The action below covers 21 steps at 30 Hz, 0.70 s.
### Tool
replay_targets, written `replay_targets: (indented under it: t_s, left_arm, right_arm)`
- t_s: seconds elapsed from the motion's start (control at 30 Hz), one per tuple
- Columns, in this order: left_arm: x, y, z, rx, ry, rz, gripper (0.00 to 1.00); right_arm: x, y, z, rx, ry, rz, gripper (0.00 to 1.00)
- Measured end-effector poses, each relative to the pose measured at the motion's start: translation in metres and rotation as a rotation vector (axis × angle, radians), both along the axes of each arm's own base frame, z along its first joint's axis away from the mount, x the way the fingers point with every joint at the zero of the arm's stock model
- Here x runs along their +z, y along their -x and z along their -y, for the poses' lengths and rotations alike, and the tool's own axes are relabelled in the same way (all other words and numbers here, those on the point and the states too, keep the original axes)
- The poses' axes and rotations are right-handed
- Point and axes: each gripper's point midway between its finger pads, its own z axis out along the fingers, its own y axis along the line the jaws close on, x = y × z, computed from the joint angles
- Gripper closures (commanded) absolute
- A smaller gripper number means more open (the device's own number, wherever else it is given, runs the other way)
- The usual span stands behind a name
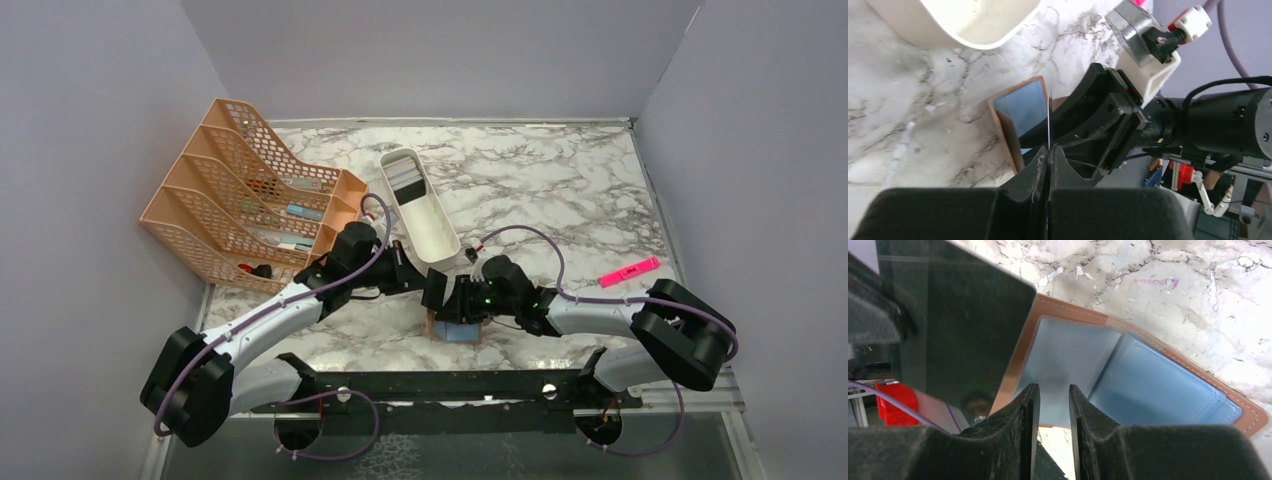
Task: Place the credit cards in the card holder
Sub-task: Insert the credit card into the card holder.
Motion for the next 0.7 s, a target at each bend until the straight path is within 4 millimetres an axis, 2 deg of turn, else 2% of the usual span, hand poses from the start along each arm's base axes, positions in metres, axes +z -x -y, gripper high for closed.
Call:
replay_targets:
  t_s: [0.1,0.27,0.53,0.7]
  left_arm:
    - [0.002,0.006,0.009,-0.018,0.027,0.001,1.0]
    - [0.003,0.004,0.019,-0.024,0.041,0.02,1.0]
    - [-0.02,-0.007,0.007,0.046,-0.074,0.037,1.0]
    - [-0.033,-0.006,0.003,0.051,-0.137,0.039,1.0]
  right_arm:
    - [0.0,0.0,0.0,-0.001,0.0,0.001,0.68]
    - [-0.004,0.001,0.003,-0.005,0.017,-0.009,0.68]
    - [0.001,0.001,0.005,-0.008,0.012,-0.001,0.68]
    - [0.002,0.001,0.005,-0.008,0.01,0.0,0.68]
